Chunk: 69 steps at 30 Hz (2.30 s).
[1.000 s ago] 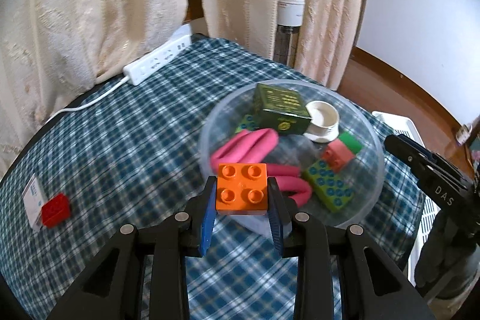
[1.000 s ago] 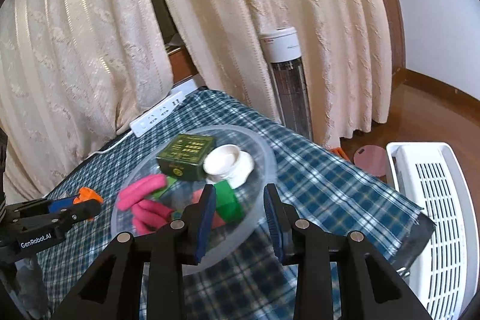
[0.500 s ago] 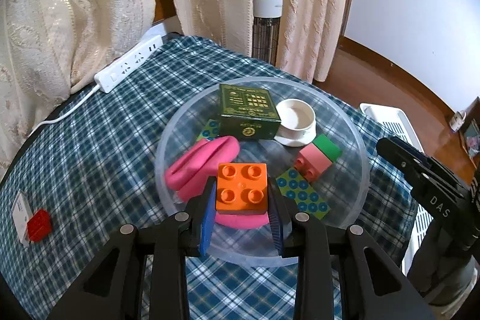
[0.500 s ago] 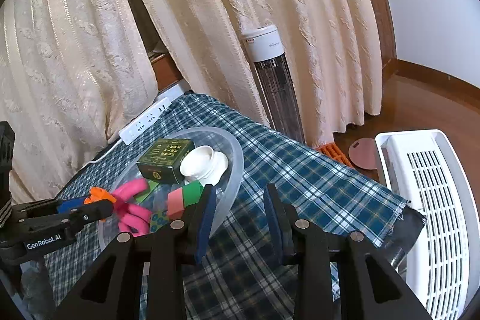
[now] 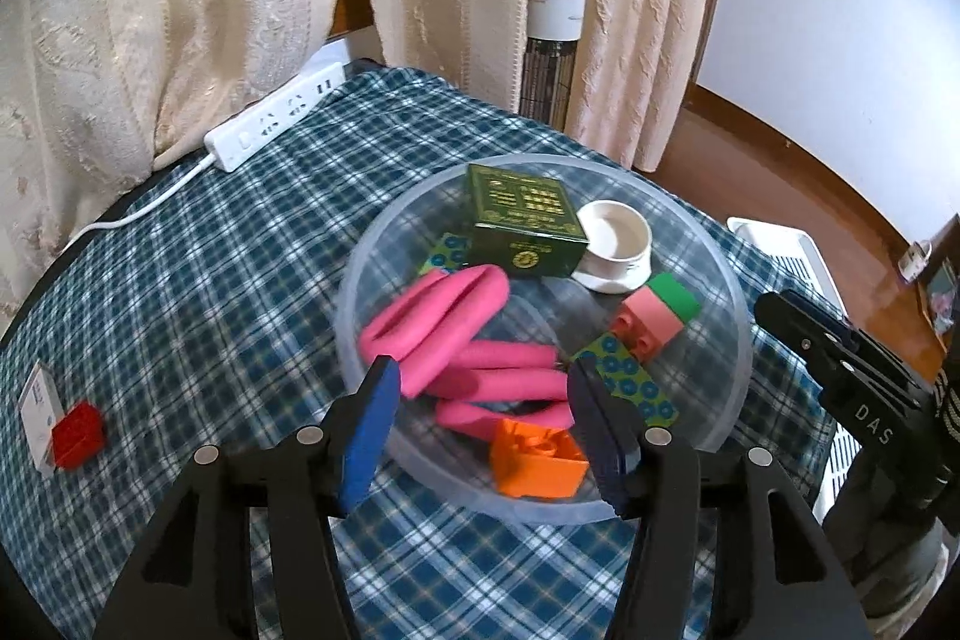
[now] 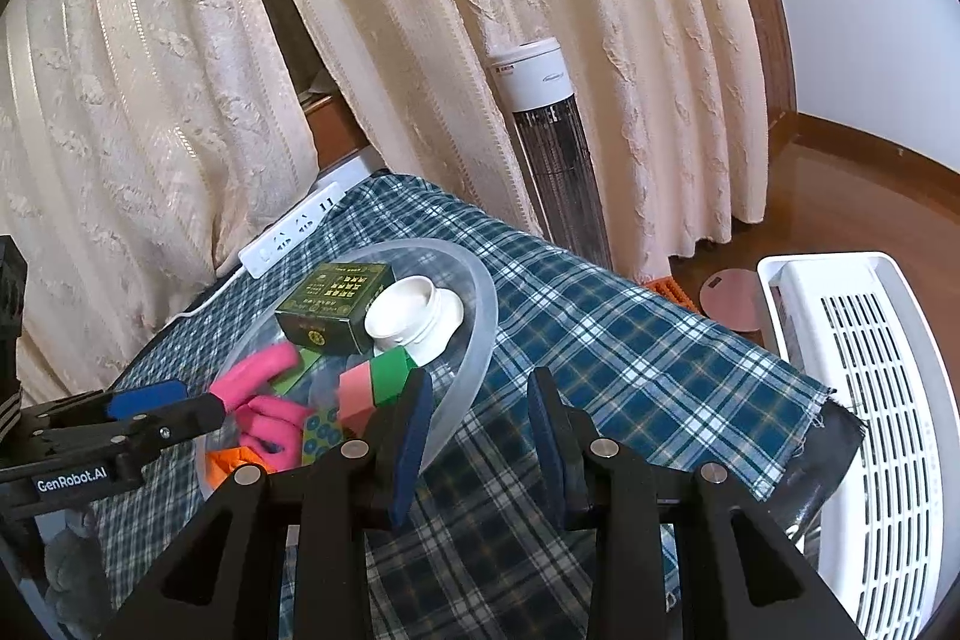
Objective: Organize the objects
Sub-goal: 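Move both tools back toward the red block and white medicine box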
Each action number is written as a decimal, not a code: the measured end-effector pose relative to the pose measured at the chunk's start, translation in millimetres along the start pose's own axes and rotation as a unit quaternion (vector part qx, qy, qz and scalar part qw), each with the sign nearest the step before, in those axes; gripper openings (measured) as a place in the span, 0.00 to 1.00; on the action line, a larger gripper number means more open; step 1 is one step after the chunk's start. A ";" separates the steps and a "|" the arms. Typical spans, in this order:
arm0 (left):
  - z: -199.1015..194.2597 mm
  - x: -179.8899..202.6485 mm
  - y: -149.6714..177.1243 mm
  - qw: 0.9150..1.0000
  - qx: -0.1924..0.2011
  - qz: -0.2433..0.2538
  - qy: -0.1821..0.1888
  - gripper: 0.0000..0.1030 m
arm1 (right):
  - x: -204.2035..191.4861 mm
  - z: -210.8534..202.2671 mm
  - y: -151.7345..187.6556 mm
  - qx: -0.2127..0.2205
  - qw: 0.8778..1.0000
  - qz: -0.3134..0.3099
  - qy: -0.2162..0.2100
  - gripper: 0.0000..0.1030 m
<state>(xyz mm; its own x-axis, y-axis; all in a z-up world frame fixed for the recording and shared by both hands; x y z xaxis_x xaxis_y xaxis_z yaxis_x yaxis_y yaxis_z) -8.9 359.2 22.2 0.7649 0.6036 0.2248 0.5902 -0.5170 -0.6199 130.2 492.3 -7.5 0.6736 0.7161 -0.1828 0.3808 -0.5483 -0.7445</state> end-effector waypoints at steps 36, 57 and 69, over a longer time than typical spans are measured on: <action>-67.8 -108.5 40.4 0.992 0.042 -0.094 -0.068 0.69 | -106.7 -35.9 8.6 0.021 0.996 -0.079 -0.044 0.71; -144.3 -229.8 108.5 0.966 0.071 -0.200 -0.149 0.69 | -232.1 -37.2 53.8 -0.033 0.976 -0.180 -0.121 0.81; -182.0 -273.5 139.9 0.950 0.088 -0.243 -0.175 0.69 | -309.6 -29.1 87.8 -0.074 0.953 -0.249 -0.159 0.81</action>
<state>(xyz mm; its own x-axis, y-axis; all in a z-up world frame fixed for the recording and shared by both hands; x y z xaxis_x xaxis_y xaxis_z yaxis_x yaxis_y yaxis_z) -88.6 11.3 10.7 0.2632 0.9255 0.2724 0.7760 -0.0354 -0.6297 -26.5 209.9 2.4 0.1702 0.9849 -0.0329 0.7036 -0.1449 -0.6957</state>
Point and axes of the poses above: each gripper's, at about its wrist camera, not at the fingertips, and z roughly the way its jaws point, x to its right, y to its underside, the point moved 6 cm from there along z, roughly the way its jaws point, and after that the axes turned 15 degrees about y, right-handed, at the moved point
